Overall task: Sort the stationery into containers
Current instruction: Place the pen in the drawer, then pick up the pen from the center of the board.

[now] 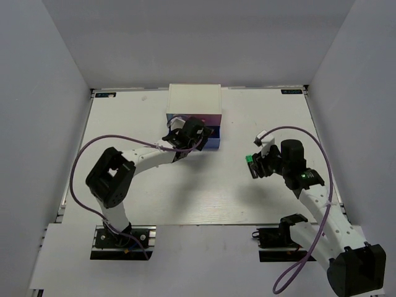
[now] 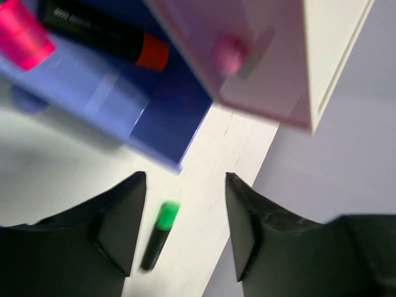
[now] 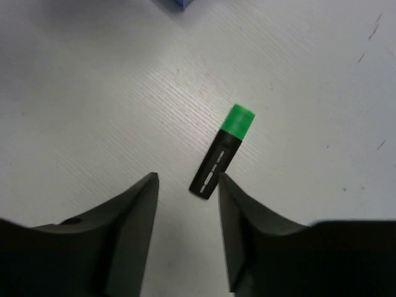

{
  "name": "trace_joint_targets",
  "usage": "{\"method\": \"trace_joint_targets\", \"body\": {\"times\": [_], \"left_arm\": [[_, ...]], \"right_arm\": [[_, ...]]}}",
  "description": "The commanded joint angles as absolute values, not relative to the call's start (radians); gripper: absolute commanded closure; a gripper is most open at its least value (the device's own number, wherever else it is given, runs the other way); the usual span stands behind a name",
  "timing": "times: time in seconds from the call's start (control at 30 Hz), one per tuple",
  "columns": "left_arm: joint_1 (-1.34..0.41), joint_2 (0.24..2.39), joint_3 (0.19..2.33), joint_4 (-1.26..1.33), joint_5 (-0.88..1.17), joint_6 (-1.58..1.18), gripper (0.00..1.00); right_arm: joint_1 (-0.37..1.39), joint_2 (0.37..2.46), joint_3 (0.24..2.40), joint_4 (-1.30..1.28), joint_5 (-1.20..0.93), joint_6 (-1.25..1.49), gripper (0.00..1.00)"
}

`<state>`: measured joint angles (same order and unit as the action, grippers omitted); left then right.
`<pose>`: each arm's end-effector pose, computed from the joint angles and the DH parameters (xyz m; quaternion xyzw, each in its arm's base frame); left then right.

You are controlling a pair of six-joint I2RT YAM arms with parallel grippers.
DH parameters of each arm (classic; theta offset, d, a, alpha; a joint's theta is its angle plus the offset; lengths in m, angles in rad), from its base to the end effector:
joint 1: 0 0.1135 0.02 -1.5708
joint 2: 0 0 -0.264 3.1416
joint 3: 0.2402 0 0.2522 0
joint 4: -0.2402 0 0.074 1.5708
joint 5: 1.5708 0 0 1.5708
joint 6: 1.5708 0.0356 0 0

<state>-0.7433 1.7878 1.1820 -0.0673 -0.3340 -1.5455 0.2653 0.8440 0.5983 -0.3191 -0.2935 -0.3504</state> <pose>0.2998 -0.2597 0.2140 -0.4133 0.7897 -0.3276 0.3133 0.1788 0.0592 0.2516 -0.3298 0.8046 0.1077 0.4819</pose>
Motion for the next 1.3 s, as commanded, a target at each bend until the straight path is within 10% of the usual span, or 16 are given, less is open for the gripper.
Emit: {"method": "trace_joint_targets", "body": {"times": [0.0,0.13,0.43,1.27], "left_arm": [[-0.741,1.637,1.071,0.023,-0.223,-1.433,0.35],[-0.752,1.473,0.939,0.067,-0.173,-1.237,0.29],[-0.738,1.119,0.660,-0.087,-0.192,-1.032,0.16],[-0.738,0.948,0.523,-0.227,-0.242,-1.040,0.15]], "right_arm": [[0.255,0.842,0.571,-0.308,-0.267,-0.263,0.55],[0.247,0.906,0.586,-0.298,-0.242,-0.244,0.63],[0.229,1.155,0.630,-0.275,-0.224,-0.250,0.32],[0.248,1.479,0.729,-0.152,-0.095,-0.210,0.50]]}}
